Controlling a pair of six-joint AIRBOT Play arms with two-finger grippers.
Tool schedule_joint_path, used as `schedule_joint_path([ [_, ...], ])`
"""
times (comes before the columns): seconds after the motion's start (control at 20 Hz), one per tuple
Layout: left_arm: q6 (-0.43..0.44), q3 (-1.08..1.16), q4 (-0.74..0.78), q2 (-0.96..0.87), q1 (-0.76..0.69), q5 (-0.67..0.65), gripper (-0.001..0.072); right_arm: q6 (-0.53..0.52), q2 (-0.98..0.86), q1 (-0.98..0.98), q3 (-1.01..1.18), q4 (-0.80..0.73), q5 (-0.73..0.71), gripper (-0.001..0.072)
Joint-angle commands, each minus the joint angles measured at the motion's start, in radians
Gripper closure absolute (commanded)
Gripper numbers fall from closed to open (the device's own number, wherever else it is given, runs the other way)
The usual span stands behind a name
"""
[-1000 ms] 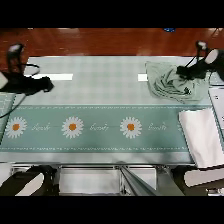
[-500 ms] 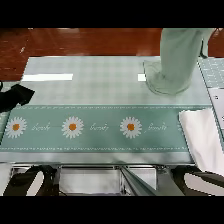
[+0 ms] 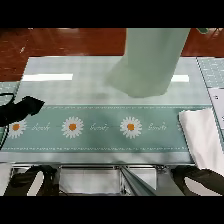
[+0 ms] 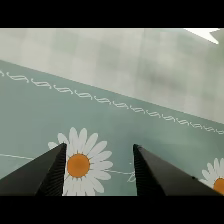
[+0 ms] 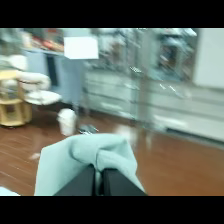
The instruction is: Fold the shirts.
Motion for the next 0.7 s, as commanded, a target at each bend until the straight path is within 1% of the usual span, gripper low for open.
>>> schedule_joint_path([
  [0.0,0.001,-0.010,-0.008,0.003,-0.001,0.000,0.0199,-0.028,0.017,0.135,0.002,0.000,0.037,0.0690],
  [0.15,0.001,-0.010,-0.008,0.003,-0.001,0.000,0.0199,-0.018,0.017,0.239,-0.060,-0.003,0.167,0.0690],
  [0.25,0.001,-0.010,-0.007,0.003,-0.001,0.000,0.0199,0.013,0.017,0.278,-0.150,-0.010,0.227,0.0690],
  [0.45,0.001,-0.010,-0.007,0.003,-0.001,-0.001,0.0200,0.079,0.017,0.272,-0.388,-0.064,0.286,0.0690],
  [0.55,0.001,-0.011,-0.008,0.003,-0.002,-0.004,0.0199,0.105,0.017,0.238,-0.546,-0.139,0.302,0.0690],
  [0.65,0.002,-0.011,-0.008,0.000,-0.007,-0.024,0.0199,0.155,0.017,0.178,-0.718,-0.207,0.314,0.0690],
])
